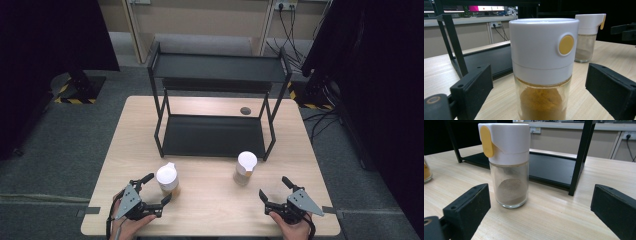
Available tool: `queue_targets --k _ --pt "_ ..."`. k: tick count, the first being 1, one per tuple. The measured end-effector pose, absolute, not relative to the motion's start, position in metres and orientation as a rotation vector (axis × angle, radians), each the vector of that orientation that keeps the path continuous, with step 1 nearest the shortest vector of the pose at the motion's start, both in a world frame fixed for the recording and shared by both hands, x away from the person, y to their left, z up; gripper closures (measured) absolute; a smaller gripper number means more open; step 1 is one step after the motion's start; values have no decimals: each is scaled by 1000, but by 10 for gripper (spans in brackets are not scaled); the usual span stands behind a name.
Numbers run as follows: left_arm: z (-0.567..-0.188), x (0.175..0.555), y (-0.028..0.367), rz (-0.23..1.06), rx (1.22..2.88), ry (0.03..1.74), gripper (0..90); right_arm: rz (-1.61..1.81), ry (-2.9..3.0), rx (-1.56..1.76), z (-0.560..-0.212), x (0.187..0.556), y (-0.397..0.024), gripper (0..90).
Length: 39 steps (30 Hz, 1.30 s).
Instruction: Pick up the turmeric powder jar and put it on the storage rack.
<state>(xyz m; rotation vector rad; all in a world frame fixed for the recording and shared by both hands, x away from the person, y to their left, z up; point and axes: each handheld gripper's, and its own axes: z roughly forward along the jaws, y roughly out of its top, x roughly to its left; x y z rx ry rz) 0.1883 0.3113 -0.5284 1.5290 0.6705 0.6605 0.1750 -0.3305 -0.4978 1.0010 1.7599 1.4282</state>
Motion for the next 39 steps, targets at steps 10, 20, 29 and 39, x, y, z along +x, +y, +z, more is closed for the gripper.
queue_targets --k 10,20,29,39 --pt "-528 187 309 656 1507 659 70 1415 1754 1006 -497 174 -328 30" --pt "-521 189 300 661 1492 657 87 1412 1762 1002 -497 175 -328 30" --pt "-516 193 290 686 1488 673 138 1408 1765 1000 -496 175 -327 30" --pt "-511 194 282 720 1506 692 240 1405 1768 1000 -496 175 -327 30"
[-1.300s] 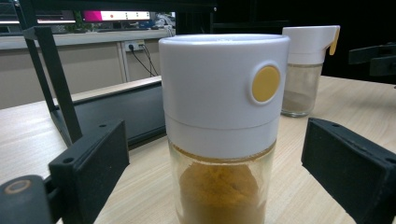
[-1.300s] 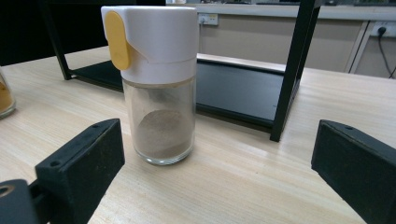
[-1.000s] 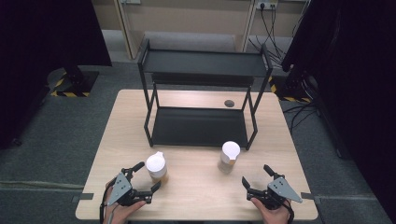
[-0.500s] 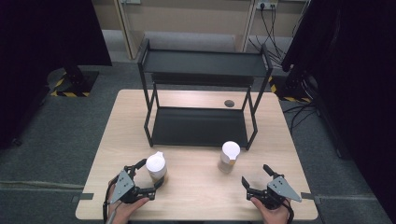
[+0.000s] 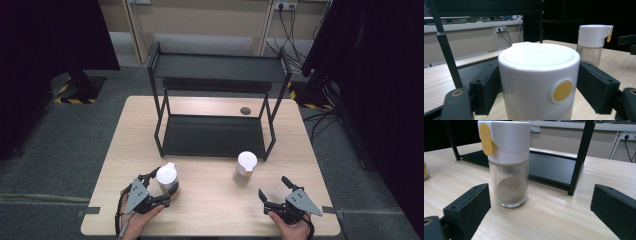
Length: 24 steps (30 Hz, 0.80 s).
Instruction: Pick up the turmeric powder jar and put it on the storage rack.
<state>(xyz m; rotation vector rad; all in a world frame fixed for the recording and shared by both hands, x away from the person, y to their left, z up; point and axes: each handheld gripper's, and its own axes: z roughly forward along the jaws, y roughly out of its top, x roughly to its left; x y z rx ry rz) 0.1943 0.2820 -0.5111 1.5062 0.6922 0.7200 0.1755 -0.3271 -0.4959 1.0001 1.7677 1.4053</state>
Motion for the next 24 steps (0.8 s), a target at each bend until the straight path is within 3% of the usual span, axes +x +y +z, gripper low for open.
queue_targets --k 6,24 --pt "-509 194 281 714 1508 705 300 1404 1770 1000 -496 176 -327 30" --pt "-488 191 277 748 1474 727 304 1404 1768 1000 -496 175 -327 31"
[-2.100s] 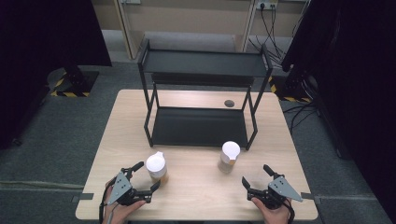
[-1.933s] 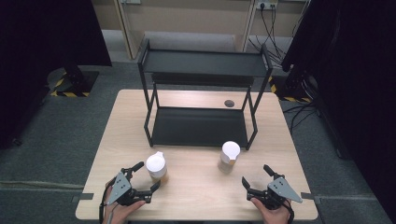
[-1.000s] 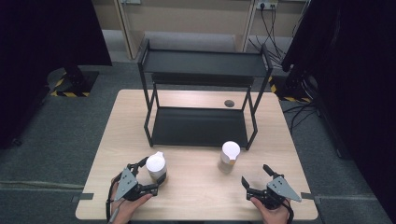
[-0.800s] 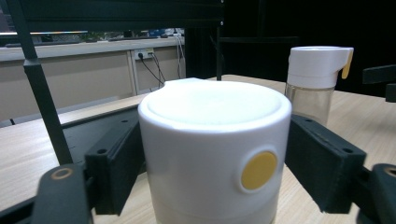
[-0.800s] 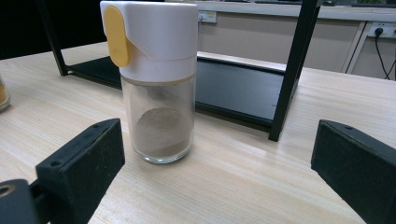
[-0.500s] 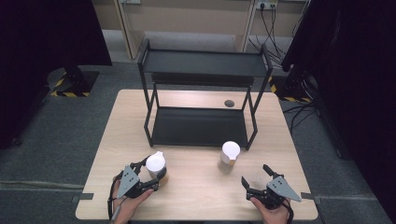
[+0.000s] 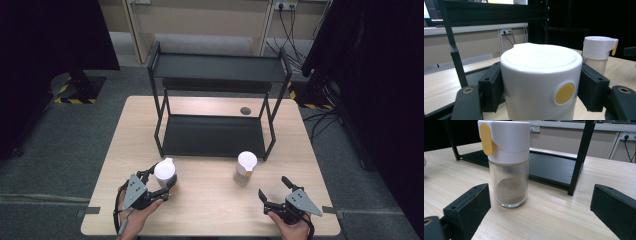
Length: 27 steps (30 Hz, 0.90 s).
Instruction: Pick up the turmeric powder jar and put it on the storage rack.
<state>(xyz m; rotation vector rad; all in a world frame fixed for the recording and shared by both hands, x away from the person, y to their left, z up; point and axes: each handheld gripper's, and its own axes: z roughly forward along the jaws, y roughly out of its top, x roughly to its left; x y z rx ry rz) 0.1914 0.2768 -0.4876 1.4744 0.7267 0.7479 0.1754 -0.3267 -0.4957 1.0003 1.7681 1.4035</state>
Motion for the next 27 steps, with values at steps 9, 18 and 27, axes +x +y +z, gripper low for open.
queue_targets --k 9,18,27 --pt "-480 193 273 755 1455 744 304 1403 1766 1004 -496 175 -326 31" --pt "-469 196 268 772 1432 747 304 1404 1766 1006 -496 175 -327 31" --pt "-458 200 263 798 1405 752 304 1404 1765 1005 -496 175 -327 31"
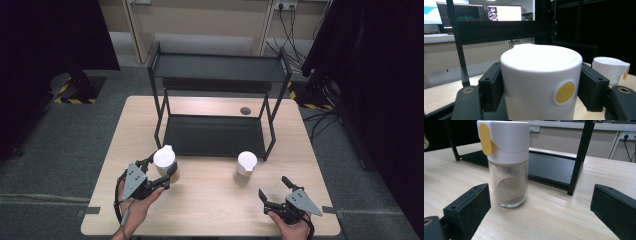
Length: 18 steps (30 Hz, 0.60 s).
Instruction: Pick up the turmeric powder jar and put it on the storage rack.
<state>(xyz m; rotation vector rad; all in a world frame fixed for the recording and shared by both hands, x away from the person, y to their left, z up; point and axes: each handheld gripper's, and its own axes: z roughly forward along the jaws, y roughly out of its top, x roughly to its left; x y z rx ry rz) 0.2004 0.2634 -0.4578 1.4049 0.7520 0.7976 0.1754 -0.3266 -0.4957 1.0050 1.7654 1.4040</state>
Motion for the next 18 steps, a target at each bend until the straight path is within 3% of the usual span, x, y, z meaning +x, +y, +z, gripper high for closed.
queue_targets --k 18 --pt "-434 209 257 835 1374 759 305 1405 1762 1004 -496 175 -327 31"
